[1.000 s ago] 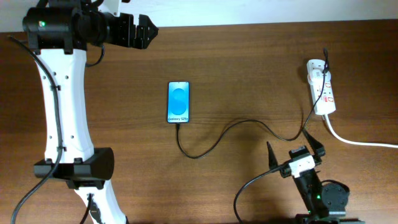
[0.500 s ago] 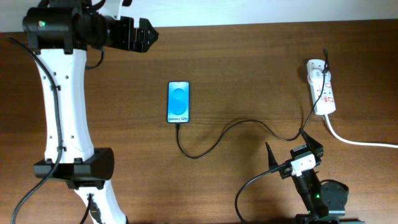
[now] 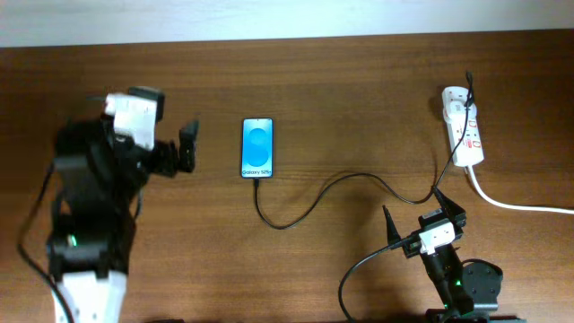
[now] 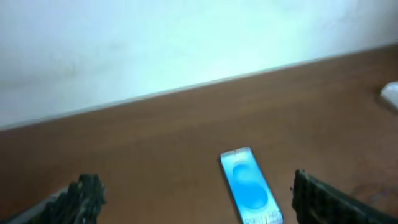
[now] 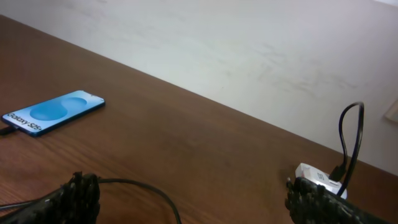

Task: Plug charger to phone and switch on socket

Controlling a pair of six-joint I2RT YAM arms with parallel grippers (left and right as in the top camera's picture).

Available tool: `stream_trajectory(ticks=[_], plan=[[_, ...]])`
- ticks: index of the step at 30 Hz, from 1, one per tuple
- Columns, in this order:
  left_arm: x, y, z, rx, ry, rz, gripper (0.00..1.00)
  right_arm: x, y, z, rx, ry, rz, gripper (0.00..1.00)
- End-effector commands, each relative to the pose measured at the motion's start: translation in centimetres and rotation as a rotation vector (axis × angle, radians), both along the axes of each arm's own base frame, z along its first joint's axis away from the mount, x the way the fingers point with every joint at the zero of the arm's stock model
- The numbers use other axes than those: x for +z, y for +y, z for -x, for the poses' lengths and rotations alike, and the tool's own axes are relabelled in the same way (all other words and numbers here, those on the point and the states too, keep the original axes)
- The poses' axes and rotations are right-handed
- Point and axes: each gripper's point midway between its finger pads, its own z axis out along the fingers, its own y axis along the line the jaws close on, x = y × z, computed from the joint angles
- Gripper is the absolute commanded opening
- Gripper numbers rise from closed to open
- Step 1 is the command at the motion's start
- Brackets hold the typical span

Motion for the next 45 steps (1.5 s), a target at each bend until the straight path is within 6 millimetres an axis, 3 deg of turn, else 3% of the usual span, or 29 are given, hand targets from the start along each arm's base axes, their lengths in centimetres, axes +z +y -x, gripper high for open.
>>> stream_trajectory(ticks=[1, 3, 9, 14, 45], plan=[[-3.5, 0.7, 2.5, 0.027, -0.123, -0.018, 0.99, -0.2, 0.5, 0.1, 0.024, 0.003, -0.009, 0.98], [-6.1, 0.1, 4.4, 0.012, -0.241, -0.024, 0.99, -0.2, 0.5, 0.1, 0.024, 0.003, -0.009, 0.98], [-11.0, 0.6, 8.5, 0.073, -0.474, -0.043, 0.99, -0.2, 0.5, 0.1, 0.024, 0.003, -0.009, 0.98], [-15.0, 1.3, 9.6, 0.118, -0.341, -0.056, 0.99, -0.2, 0.5, 0.1, 0.024, 0.003, -0.009, 0.98], [-15.0, 1.0, 9.6, 0.106, -0.339, -0.055, 0.99, -0.2, 0.5, 0.1, 0.024, 0.003, -0.009, 0.98]])
